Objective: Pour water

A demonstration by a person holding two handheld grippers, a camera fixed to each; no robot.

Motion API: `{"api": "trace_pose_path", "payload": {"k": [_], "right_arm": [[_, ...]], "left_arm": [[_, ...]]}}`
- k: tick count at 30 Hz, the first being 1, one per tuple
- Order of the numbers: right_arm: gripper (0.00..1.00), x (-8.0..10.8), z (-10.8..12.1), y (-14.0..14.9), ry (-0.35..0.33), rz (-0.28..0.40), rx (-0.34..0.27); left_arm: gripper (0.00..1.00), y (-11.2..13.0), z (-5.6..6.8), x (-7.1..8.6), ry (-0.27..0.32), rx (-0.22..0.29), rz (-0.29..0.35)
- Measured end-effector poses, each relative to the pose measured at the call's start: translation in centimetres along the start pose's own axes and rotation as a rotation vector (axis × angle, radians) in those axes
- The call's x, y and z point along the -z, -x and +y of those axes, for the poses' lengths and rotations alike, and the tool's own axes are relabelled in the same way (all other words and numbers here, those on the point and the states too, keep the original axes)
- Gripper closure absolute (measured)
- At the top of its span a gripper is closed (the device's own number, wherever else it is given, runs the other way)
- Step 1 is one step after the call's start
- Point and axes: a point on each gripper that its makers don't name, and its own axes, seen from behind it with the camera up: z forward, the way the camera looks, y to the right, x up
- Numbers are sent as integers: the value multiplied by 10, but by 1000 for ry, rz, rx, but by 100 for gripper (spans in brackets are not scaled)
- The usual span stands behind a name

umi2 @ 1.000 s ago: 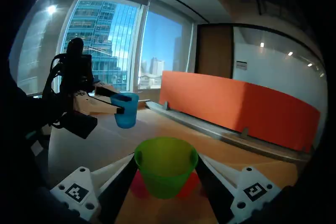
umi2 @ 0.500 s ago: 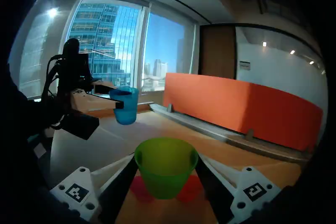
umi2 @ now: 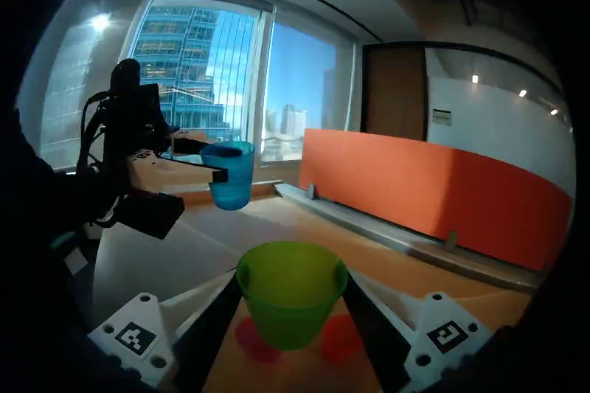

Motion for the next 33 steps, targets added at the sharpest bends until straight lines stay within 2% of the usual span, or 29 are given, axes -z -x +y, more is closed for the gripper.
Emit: {"api": "trace_pose_path", "payload": {"k": [6, 19, 33], "right_arm": [[8, -9, -13, 0, -36, -2, 11], [9, -25, -33, -1, -90, 8, 13], [9, -36, -48, 1, -127, 18, 8]], "left_arm": [[14, -10, -5, 0, -21, -71, 8], [14, -29, -5, -1, -45, -220, 17], [14, -47, -4, -5, -57, -338, 22]]}}
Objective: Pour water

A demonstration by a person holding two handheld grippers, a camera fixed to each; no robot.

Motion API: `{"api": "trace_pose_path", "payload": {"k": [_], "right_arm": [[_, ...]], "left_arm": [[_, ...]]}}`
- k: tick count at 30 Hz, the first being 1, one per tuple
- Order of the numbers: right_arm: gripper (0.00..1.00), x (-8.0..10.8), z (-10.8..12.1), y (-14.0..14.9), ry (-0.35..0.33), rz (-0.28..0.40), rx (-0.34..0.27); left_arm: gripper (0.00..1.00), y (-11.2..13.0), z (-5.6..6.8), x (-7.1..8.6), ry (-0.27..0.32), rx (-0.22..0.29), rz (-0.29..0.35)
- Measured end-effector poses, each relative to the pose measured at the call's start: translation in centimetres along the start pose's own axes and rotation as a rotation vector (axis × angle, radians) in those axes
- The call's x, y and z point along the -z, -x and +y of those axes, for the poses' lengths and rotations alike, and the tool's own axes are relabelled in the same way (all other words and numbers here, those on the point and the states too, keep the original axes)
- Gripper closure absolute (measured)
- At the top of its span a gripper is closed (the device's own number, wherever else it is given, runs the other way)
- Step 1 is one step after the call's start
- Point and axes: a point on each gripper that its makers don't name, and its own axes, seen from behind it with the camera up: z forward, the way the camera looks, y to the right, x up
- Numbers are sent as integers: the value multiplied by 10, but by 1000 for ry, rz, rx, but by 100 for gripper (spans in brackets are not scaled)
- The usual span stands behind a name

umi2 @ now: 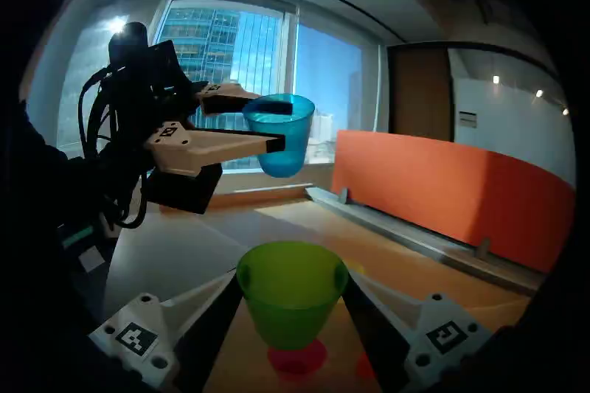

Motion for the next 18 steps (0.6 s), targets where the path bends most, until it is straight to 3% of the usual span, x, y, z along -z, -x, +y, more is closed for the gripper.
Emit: {"api": "trace_pose_path", "payload": {"k": [18], "right_arm": [[9, -10, -5, 1, -21, 8, 3]], "left_arm": [[14, -12, 7, -6, 8, -140, -8]]}}
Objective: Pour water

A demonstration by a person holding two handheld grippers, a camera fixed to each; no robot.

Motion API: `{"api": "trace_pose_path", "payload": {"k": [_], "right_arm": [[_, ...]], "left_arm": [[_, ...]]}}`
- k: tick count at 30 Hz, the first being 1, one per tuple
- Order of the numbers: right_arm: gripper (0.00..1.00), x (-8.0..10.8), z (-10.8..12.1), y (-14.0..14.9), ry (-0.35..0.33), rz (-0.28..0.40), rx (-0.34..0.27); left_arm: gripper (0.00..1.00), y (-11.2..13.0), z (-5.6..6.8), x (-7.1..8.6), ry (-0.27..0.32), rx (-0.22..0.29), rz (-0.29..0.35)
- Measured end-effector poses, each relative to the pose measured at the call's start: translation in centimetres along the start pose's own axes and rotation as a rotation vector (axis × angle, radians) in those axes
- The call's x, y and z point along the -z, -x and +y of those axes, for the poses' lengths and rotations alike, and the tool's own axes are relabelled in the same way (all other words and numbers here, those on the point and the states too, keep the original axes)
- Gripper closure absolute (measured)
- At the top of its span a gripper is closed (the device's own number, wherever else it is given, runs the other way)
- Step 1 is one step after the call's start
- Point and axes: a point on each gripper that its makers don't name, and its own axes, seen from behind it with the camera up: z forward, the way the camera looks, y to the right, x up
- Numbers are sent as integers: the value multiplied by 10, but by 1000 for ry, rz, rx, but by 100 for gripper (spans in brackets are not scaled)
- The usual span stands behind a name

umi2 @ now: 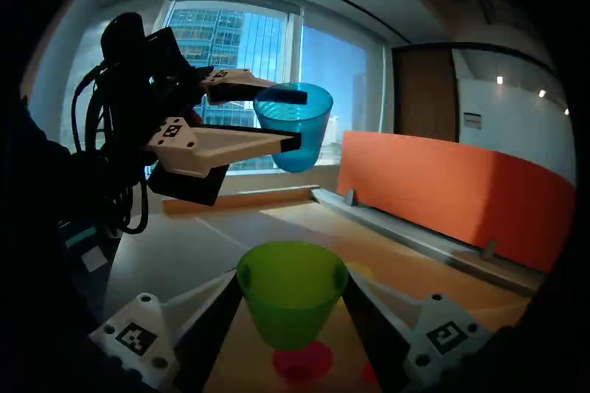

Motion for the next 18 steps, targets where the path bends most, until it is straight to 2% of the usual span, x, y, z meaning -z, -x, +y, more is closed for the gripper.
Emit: {"api": "trace_pose_path", "payload": {"k": [18], "right_arm": [[9, -6, 1, 1, -6, 2, -3]], "left_arm": [[14, -10, -2, -7, -8, -117, 10]]}}
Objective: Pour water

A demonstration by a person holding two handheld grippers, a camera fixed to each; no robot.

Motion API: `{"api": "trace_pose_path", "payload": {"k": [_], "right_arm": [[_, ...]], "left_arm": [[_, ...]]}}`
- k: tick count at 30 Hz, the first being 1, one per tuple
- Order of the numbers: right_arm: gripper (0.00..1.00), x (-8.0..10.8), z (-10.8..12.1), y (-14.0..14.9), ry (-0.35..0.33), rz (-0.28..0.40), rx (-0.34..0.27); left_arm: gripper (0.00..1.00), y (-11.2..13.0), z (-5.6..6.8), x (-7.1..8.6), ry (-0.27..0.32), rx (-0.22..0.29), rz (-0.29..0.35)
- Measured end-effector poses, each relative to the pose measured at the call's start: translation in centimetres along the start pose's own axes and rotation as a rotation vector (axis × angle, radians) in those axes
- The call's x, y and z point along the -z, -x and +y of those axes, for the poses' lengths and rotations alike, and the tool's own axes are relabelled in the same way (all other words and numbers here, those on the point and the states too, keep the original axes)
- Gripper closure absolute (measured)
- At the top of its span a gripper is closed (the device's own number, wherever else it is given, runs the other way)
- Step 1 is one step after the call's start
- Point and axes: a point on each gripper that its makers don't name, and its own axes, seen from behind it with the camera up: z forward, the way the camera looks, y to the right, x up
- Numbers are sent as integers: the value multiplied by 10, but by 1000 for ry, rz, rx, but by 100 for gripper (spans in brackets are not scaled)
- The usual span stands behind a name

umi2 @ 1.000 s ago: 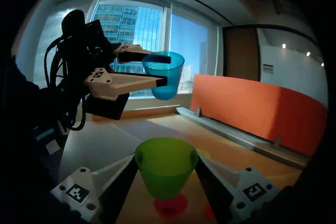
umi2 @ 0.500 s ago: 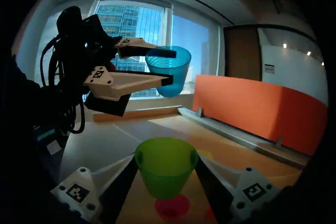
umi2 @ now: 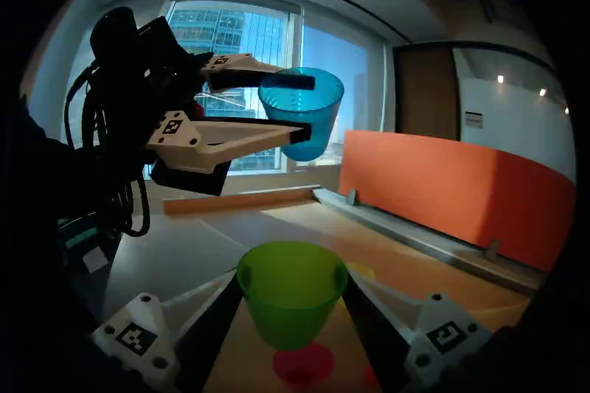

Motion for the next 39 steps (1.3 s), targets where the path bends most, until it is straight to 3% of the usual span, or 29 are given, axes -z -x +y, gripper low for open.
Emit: {"api": "trace_pose_path", "payload": {"k": [39], "right_arm": [[9, -1, 2, -5, -2, 6, 12]], "left_arm": [[14, -18, 3, -5, -3, -197, 24]]}}
